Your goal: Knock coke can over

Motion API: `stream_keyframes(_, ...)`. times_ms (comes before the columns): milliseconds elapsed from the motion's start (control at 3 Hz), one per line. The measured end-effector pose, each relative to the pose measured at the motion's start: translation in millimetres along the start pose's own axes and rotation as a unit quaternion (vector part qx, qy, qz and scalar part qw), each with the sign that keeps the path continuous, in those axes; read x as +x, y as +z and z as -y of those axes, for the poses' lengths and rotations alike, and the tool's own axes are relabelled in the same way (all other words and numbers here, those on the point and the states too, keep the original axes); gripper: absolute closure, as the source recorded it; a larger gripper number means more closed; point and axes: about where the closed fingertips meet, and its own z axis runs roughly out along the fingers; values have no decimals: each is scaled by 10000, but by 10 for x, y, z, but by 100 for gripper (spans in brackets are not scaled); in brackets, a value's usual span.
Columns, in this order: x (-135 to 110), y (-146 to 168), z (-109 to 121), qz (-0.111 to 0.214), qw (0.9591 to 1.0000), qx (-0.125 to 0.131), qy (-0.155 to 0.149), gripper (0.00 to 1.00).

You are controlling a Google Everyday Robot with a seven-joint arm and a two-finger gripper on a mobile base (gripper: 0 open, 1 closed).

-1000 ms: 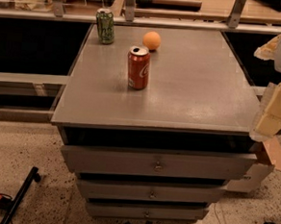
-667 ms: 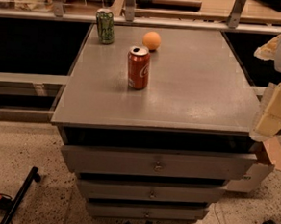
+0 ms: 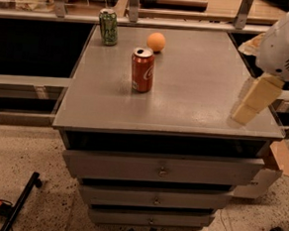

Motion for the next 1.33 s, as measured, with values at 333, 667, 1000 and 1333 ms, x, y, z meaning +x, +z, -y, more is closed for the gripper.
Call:
stream_keyframes(333, -261, 353, 258, 692, 9975, 103, 60, 0)
stream_keyframes(667, -261, 352, 254, 688, 9976, 99, 57, 0)
stream_keyframes(1000, -232, 424, 250, 732, 9972, 86, 127, 0)
stream_keyframes(1333, -202, 617, 341, 996, 9944, 170, 310, 0)
